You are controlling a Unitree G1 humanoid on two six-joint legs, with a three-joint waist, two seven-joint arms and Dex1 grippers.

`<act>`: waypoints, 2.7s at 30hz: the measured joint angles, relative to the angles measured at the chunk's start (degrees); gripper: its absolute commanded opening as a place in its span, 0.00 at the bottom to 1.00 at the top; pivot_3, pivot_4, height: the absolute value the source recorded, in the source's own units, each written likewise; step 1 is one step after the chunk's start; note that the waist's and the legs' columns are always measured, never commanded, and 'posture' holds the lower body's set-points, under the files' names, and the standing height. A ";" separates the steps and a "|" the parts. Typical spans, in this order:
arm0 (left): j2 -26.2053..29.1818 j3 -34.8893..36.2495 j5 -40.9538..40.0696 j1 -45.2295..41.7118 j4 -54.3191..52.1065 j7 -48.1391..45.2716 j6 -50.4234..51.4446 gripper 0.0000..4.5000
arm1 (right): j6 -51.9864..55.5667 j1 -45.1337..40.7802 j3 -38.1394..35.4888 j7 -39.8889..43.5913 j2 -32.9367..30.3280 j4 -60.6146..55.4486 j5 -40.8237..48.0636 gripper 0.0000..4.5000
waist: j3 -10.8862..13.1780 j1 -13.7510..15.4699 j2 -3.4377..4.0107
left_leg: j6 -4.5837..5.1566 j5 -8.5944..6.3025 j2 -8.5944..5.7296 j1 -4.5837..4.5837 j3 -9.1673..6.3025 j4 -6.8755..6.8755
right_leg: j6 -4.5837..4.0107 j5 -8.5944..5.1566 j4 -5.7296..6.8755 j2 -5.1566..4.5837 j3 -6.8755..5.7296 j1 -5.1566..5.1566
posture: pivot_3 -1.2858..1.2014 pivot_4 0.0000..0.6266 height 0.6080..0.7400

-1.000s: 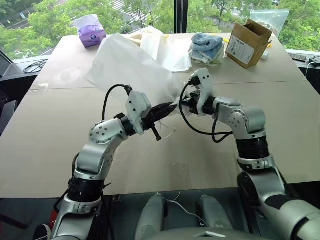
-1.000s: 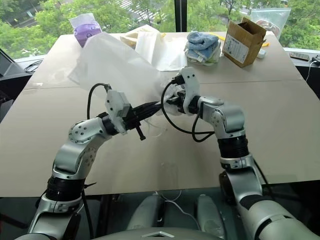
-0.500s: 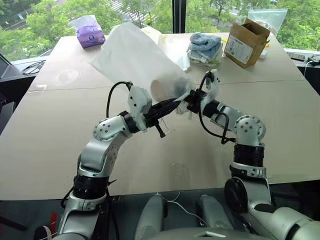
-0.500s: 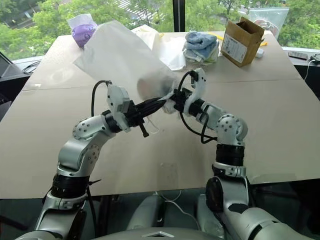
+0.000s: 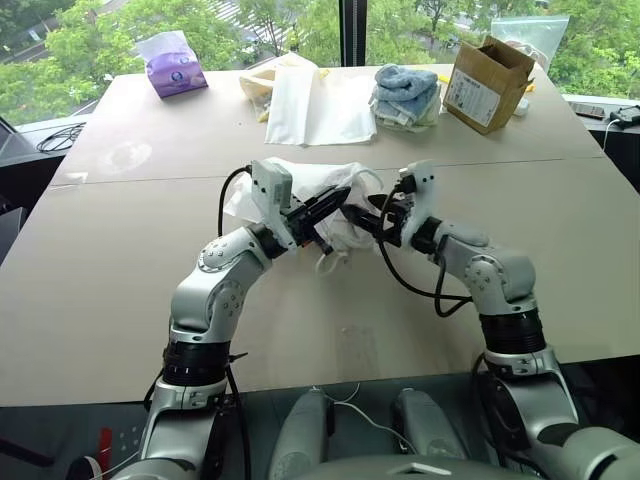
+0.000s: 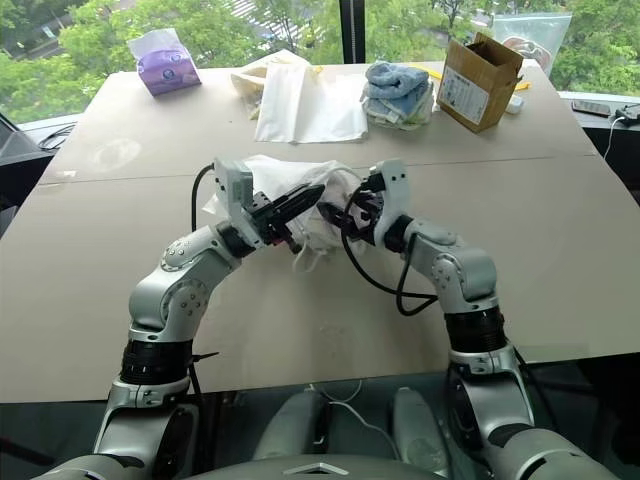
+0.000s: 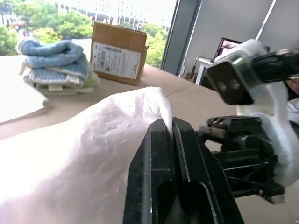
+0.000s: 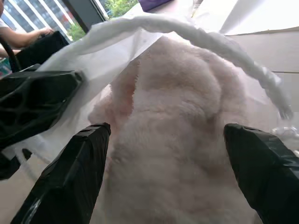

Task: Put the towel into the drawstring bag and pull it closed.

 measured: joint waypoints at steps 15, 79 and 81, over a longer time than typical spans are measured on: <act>-0.57 1.61 -1.69 -0.40 2.48 0.01 0.90 0.00 | -0.68 7.89 1.67 13.15 -16.80 -8.65 1.70 0.93 | 0.01 0.40 -0.02 | 0.04 -0.02 0.01 0.00 0.00 0.03 | 0.00 0.00 -0.07 0.00 0.00 0.07 | 0.52 0.24 1.00; 2.75 7.61 -4.14 -6.09 6.19 -3.55 2.51 0.00 | -24.01 5.22 1.30 4.76 -4.29 6.15 -13.47 0.86 | 0.02 0.07 -0.03 | -0.05 0.03 0.01 0.03 -0.03 0.09 | 0.00 0.00 -0.01 0.01 -0.04 0.07 | 0.52 0.24 1.00; 2.81 7.61 -4.17 -6.06 6.16 -3.60 2.73 0.00 | -27.00 2.76 1.31 2.38 -4.79 11.17 -16.68 0.86 | 0.02 0.11 -0.03 | -0.06 0.03 0.00 0.03 -0.03 0.09 | 0.00 0.00 -0.01 0.00 -0.04 0.06 | 0.52 0.24 1.00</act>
